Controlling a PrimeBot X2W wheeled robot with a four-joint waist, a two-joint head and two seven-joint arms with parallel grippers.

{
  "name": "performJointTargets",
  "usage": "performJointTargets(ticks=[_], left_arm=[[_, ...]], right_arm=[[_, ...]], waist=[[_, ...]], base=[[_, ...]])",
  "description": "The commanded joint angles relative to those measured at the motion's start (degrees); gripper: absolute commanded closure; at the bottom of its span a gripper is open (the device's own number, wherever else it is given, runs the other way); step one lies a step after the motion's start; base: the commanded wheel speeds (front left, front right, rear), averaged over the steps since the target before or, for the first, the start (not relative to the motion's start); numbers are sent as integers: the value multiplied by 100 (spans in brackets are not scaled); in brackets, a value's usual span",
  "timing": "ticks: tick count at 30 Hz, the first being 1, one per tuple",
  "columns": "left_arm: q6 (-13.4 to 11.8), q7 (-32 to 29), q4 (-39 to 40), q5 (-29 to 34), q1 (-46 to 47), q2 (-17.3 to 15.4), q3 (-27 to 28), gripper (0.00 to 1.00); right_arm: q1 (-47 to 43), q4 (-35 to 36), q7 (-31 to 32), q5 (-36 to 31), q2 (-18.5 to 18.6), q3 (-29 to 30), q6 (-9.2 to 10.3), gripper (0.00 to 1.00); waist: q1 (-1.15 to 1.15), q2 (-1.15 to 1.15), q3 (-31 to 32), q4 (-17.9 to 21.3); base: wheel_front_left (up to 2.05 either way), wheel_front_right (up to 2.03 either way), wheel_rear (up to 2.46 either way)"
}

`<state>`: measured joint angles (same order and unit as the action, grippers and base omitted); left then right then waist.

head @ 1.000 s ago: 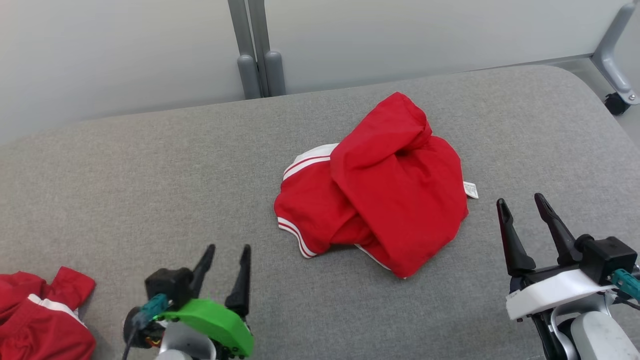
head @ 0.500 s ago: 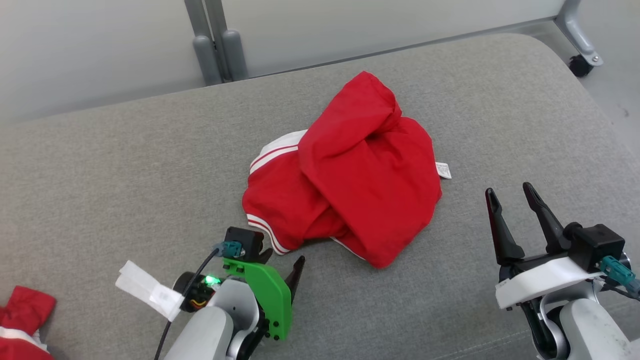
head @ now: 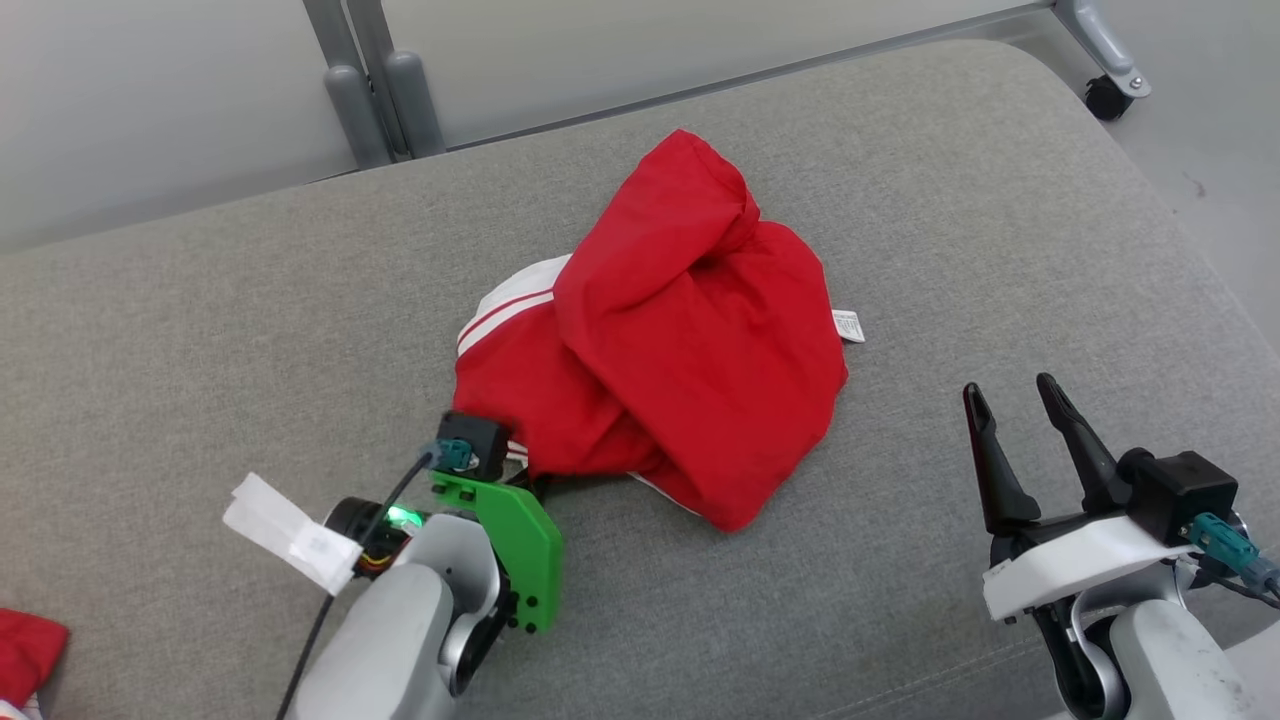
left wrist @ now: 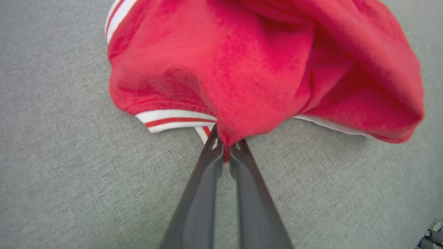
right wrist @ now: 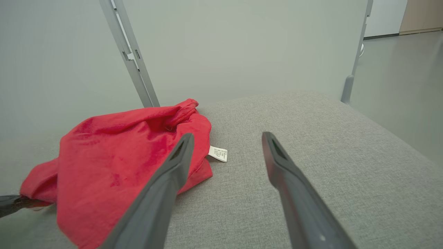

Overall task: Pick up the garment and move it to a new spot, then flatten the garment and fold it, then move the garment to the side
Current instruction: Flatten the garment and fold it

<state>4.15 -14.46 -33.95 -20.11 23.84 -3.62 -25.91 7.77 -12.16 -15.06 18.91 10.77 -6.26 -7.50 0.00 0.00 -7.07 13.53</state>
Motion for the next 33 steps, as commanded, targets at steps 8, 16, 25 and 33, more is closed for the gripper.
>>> performJointTargets(ticks=[8, 16, 25, 33], left_arm=[[126, -607, 1293, -289, -67, -1046, 384, 100], [-26, -1933, 2058, -841, -67, -2127, 1178, 100], [-139, -1729, 747, -760, 154, -2594, 1441, 100], [34, -582, 201, -804, 307, -2179, 1428, 0]], right_arm=[[-157, 30, -14, -24, -31, 119, 2, 0], [-100, -32, -15, 25, -124, 23, 2, 0], [-12, -150, -15, 70, -94, 23, 2, 0], [-99, -254, -15, 61, -20, -20, 2, 0]], waist=[[0, 0, 132, -83], [0, 0, 116, 81], [0, 0, 46, 299], [0, 0, 234, 58]], base=[[0, 0, 0], [0, 0, 0], [0, 0, 0], [0, 0, 0]])
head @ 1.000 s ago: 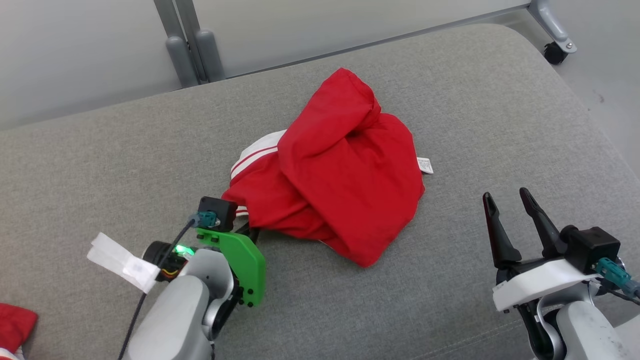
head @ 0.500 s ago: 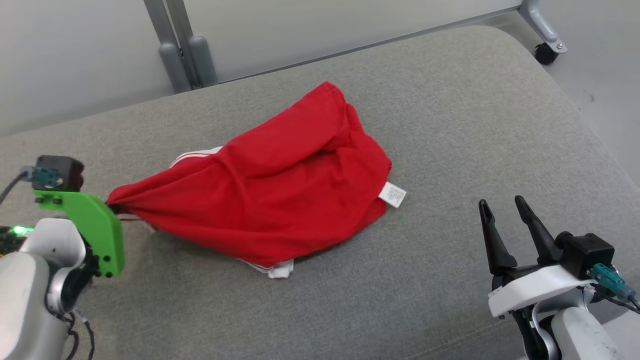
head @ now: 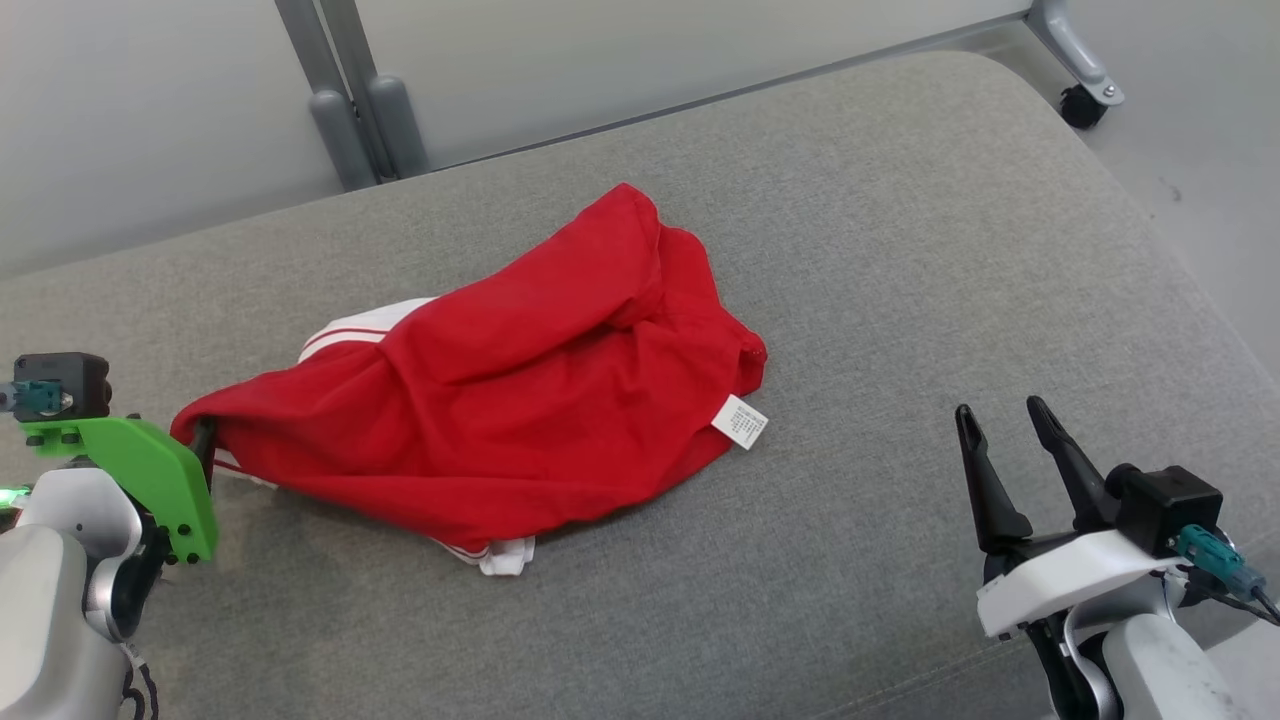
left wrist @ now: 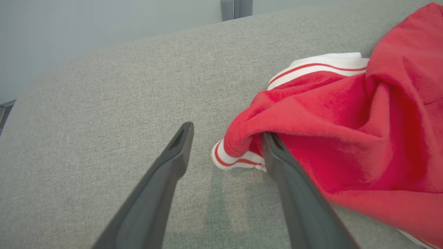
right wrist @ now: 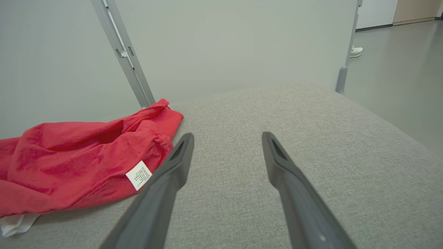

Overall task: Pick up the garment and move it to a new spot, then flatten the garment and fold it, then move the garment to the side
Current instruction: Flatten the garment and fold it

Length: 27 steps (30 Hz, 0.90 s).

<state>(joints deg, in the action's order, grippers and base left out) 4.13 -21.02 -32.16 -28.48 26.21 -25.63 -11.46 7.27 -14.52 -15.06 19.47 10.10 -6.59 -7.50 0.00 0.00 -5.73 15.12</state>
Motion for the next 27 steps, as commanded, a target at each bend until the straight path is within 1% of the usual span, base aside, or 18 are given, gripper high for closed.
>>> performJointTargets(ticks=[1, 3, 5, 10, 12, 16, 18, 20, 22, 27], left_arm=[[41, 214, 59, 59, 49, 33, -26, 0], [22, 578, 233, 104, -55, 59, 3, 0], [-58, 976, 508, 129, -250, 131, 50, 0], [-375, 2033, 1511, 24, -992, 478, 299, 0], [-525, 2423, 1888, 88, -1316, 587, 362, 0], [-786, 3094, 2395, 108, -2006, 937, 419, 0], [-885, 3317, 2575, 126, -2254, 1101, 424, 0], [-884, 3439, 2663, 158, -2443, 1221, 377, 0], [-853, 3508, 2713, 188, -2543, 1342, 318, 0], [-784, 3581, 2698, 245, -2588, 1482, 218, 0]], right_arm=[[-71, -22, -15, 5, 62, 19, 2, 0], [-119, -26, -15, 5, 73, 31, 2, 0], [-162, -39, -15, 24, 85, 36, 2, 0], [-309, -11, -15, 47, 77, 99, 2, 0], [-353, 7, -15, 54, 87, 120, 2, 0], [-368, -31, -15, 91, 91, 163, 2, 0], [-376, -53, -15, 95, 80, 182, 2, 0], [-398, -63, -15, 101, 97, 178, 2, 0], [-443, -76, -15, 104, 133, 178, 2, 0], [-481, -85, -15, 121, 196, 211, 2, 0]], waist=[[0, 0, 135, -138], [0, 0, 217, -217], [0, 0, 310, -294], [0, 0, 453, -455], [0, 0, 450, -522], [0, 0, 477, -598], [0, 0, 502, -639], [0, 0, 515, -703], [0, 0, 547, -783], [0, 0, 553, -963]], base=[[0, 0, 0], [0, 0, 0], [0, 0, 0], [0, 0, 0], [0, 0, 0], [0, 0, 0], [0, 0, 0], [0, 0, 0], [0, 0, 0], [0, 0, 0]])
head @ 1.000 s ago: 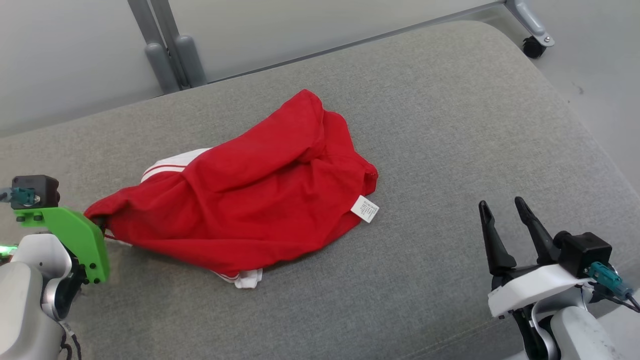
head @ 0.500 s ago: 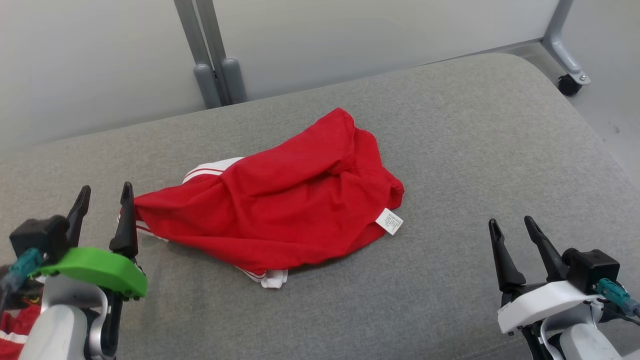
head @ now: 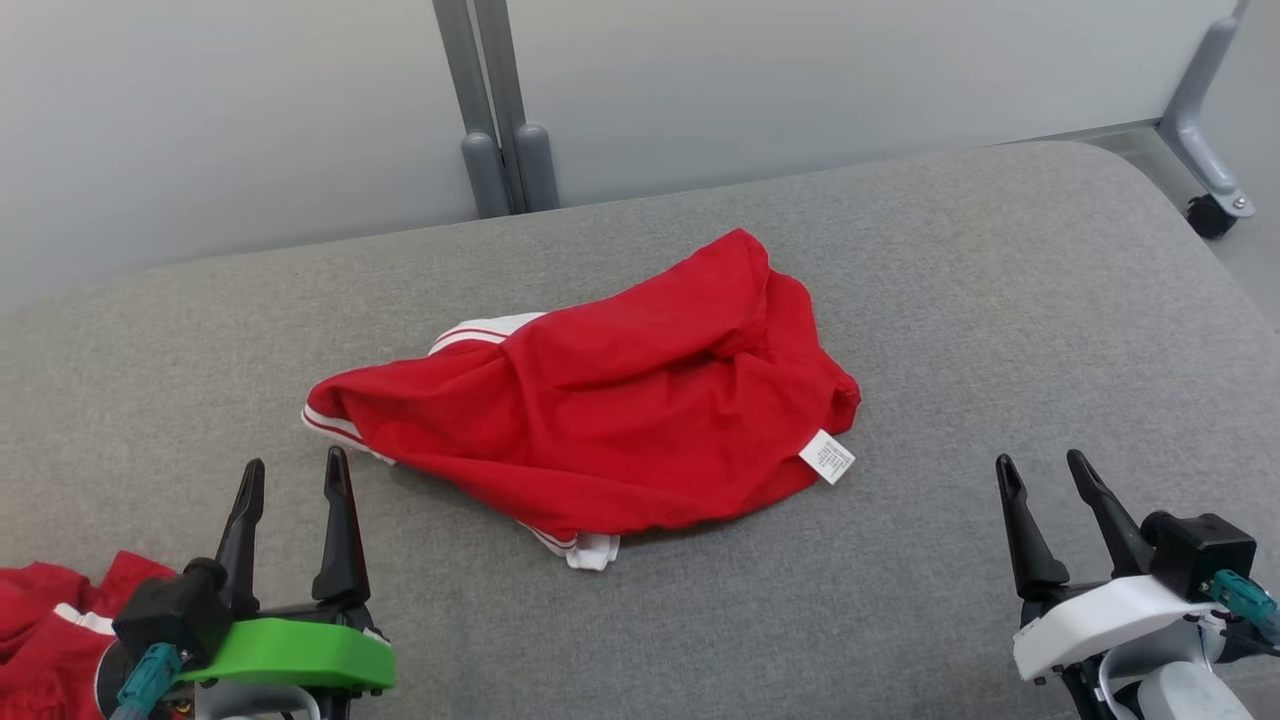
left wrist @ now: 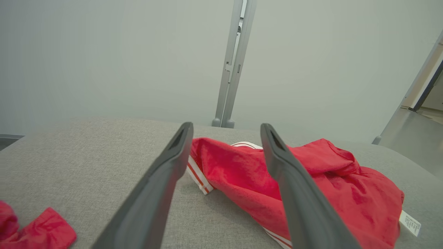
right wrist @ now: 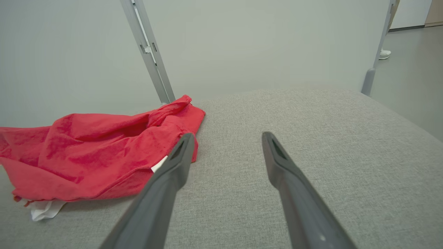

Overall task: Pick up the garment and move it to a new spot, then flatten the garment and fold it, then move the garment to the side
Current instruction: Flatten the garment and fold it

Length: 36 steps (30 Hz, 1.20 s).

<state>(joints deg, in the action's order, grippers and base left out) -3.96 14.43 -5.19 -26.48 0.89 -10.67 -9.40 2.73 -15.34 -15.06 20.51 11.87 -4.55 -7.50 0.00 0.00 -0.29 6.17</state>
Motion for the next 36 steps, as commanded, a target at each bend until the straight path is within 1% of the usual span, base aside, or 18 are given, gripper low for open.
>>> performJointTargets(ticks=[1, 7, 9, 11, 14, 20, 25, 29, 30, 31, 32, 33, 34, 35, 36], left_arm=[[48, 35, -1, 54, -60, 0, 3, 0], [97, 58, -2, 83, -5, 0, -18, 0], [115, 58, -6, 93, 92, -3, -49, 0], [136, 40, -18, 122, 188, 7, -96, 0], [171, -6, -52, 160, 327, 10, -182, 0], [232, -69, -234, 165, 550, 38, -299, 0], [255, -67, -373, 126, 667, 52, -320, 0], [243, -51, -414, 111, 737, 21, -298, 0], [233, -46, -427, 105, 736, 13, -290, 0], [227, -43, -437, 101, 736, 6, -284, 0], [223, -38, -445, 97, 739, -3, -281, 0], [219, -38, -452, 93, 738, -5, -275, 0], [213, -33, -466, 87, 730, -8, -271, 0], [205, -28, -478, 91, 718, -7, -269, 0], [199, -27, -493, 87, 700, -6, -265, 0]], right_arm=[[-16, -9, -15, 22, 37, 14, 2, 0], [358, -140, 55, 102, 163, -159, 2, 0], [609, -325, 218, 206, 247, -339, 2, 0], [926, -577, 511, 326, 395, -614, 2, 0], [1487, -982, 1007, 653, 659, -1037, 2, 0], [2287, -1551, 1615, 1453, 1089, -1812, 2, 0], [2733, -1930, 1844, 1958, 1345, -2345, 2, 0], [2996, -2200, 1951, 2252, 1445, -2727, 2, 0], [3047, -2265, 1988, 2333, 1463, -2837, 2, 4], [3081, -2309, 1978, 2387, 1480, -2908, 2, 25], [3131, -2359, 1938, 2434, 1497, -2989, 2, 36], [3162, -2393, 1915, 2473, 1508, -3048, 2, 56], [3187, -2427, 1855, 2512, 1516, -3132, 2, 66], [3193, -2449, 1806, 2547, 1518, -3201, 2, 90], [3198, -2471, 1742, 2597, 1521, -3293, 2, 100]], waist=[[0, 0, 2, -95], [0, 0, -226, -226], [0, 0, -352, -281], [0, 0, -486, -359], [0, 0, -679, -504], [0, 0, -900, -808], [0, 0, -1003, -1001], [0, 0, -1070, -1102], [0, 0, -1076, -1114], [0, 0, -1079, -1121], [0, 0, -1078, -1125], [0, 0, -1073, -1124], [0, 0, -1062, -1120], [0, 0, -1048, -1112], [0, 0, -1022, -1095]], base=[[0, 0, 0], [0, 0, 0], [0, 0, 0], [0, 0, 0], [0, 0, 0], [0, 0, 0], [0, 0, 0], [0, 0, 0], [0, 0, 0], [0, 0, 0], [0, 0, 0], [0, 0, 0], [0, 0, 0], [0, 0, 0], [0, 0, 0]])
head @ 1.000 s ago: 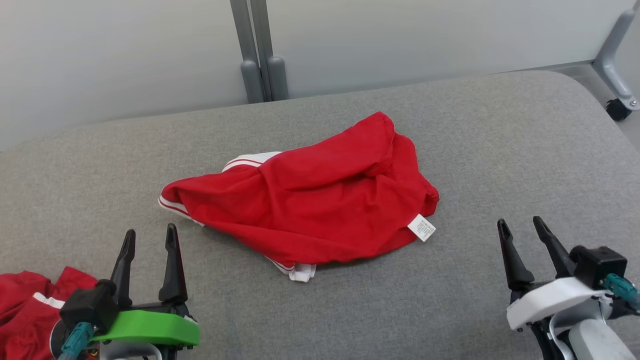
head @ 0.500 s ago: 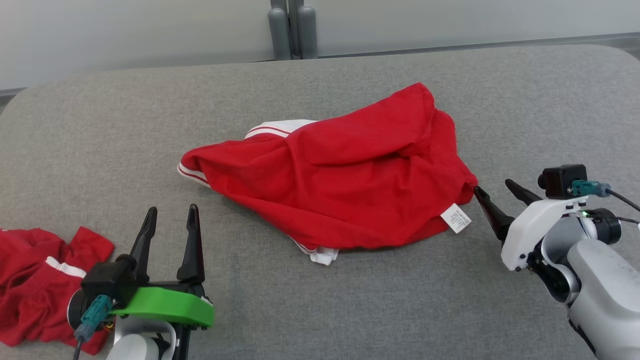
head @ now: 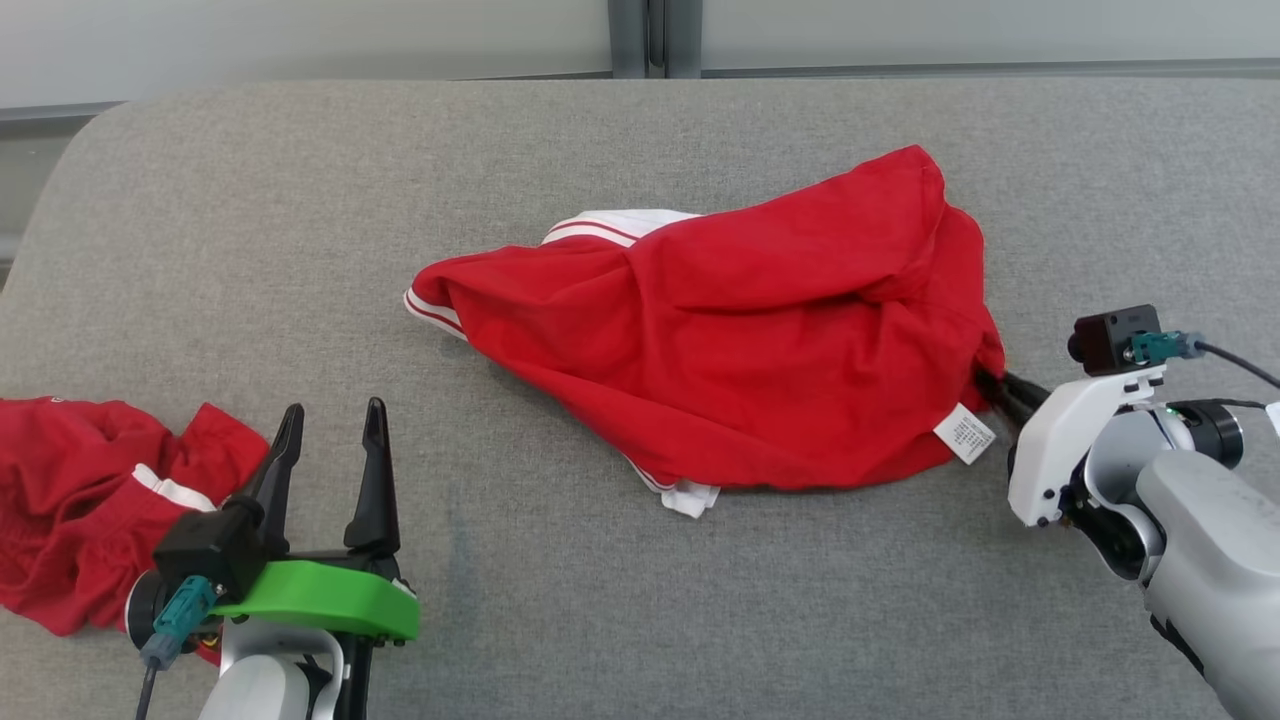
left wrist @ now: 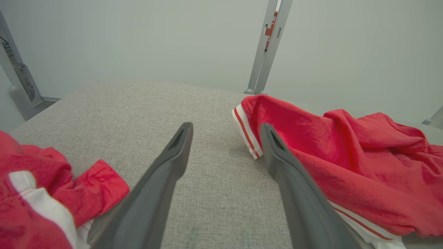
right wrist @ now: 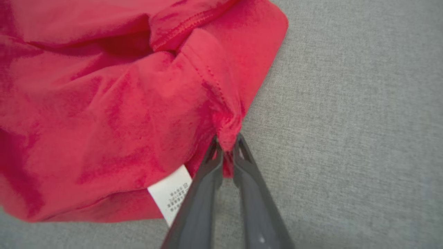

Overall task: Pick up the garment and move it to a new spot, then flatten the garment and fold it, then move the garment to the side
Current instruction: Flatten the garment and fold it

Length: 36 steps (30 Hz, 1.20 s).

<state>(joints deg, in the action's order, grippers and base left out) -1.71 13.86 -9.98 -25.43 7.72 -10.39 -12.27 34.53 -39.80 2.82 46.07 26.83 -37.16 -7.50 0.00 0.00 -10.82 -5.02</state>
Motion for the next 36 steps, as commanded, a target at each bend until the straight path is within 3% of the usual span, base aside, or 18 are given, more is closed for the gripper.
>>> performJointTargets(ticks=[1, 10, 16, 21, 34, 35, 36], left_arm=[[-29, 25, -27, -21, 1, -33, 19, 0], [-45, 0, -144, -113, -195, -72, 28, 0], [-40, -62, -155, -157, -270, -69, -34, 0], [-46, -106, -124, -161, -228, -107, -68, 0], [-94, -189, -181, -170, -359, -156, -124, 0], [-102, -189, -177, -180, -371, -153, -127, 0], [-101, -191, -171, -195, -380, -149, -131, 0]], right_arm=[[30, -41, -117, 49, 49, -89, 2, 100], [-177, 210, -850, 171, 454, -451, 2, 100], [-501, 612, -839, 282, 1002, -628, 3, 100], [-839, 539, -800, 434, 1300, -536, 3, 100], [-1180, -702, -925, 271, 1062, -348, 5, 100], [-1151, -794, -954, 225, 1027, -329, 5, 90], [-1129, -854, -991, 199, 991, -314, 6, 64]], waist=[[0, 0, 56, 39], [0, 0, 398, 406], [0, 0, 425, 575], [0, 0, 378, 547], [0, 0, 725, 398], [0, 0, 766, 413], [0, 0, 794, 426]], base=[[0, 0, 0], [0, 0, 0], [0, 0, 0], [0, 0, 0], [0, 0, 0], [0, 0, 0], [0, 0, 0]])
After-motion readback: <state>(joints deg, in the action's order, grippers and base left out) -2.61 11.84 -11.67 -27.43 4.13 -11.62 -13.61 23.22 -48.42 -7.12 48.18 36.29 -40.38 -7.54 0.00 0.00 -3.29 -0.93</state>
